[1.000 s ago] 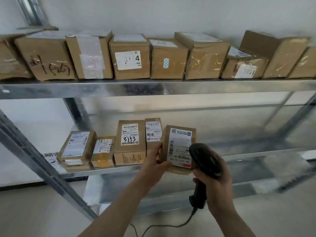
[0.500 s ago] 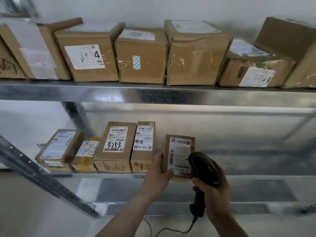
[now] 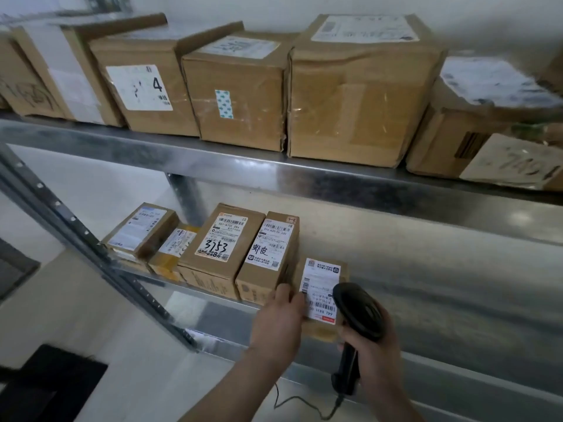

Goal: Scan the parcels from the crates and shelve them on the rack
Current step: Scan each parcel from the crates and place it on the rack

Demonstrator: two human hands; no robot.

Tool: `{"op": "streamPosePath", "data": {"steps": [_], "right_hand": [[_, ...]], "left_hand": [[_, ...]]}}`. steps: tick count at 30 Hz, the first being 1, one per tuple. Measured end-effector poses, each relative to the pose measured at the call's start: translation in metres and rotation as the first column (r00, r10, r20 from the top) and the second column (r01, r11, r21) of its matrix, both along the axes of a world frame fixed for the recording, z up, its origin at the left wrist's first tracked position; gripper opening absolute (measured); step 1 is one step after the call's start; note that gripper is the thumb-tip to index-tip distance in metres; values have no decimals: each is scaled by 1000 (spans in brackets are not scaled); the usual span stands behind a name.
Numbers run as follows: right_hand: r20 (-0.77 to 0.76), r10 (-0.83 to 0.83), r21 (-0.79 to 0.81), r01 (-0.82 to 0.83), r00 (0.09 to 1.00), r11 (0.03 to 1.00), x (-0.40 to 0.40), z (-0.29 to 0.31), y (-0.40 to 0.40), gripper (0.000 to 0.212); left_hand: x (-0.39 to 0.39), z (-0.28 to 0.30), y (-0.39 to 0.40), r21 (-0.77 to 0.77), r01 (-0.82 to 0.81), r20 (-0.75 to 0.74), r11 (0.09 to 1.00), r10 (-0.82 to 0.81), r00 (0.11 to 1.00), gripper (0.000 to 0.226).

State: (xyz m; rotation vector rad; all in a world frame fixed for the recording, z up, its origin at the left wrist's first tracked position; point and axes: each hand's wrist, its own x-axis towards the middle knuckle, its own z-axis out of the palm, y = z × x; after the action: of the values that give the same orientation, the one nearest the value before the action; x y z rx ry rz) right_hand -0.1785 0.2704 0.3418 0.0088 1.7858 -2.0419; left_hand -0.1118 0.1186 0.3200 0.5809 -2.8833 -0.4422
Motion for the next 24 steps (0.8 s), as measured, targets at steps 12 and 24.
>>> {"op": "streamPosePath", "data": {"steps": [12, 24], "right_hand": [[82, 73, -104, -64, 994, 993, -21, -6, -7, 57], [62, 53, -66, -48, 997, 997, -42, -12, -19, 63]], "left_hand": [[-12, 7, -31, -306, 25, 163, 952, 26, 986, 43], [-25, 5, -39, -282, 15, 150, 959, 28, 988, 46]]}}
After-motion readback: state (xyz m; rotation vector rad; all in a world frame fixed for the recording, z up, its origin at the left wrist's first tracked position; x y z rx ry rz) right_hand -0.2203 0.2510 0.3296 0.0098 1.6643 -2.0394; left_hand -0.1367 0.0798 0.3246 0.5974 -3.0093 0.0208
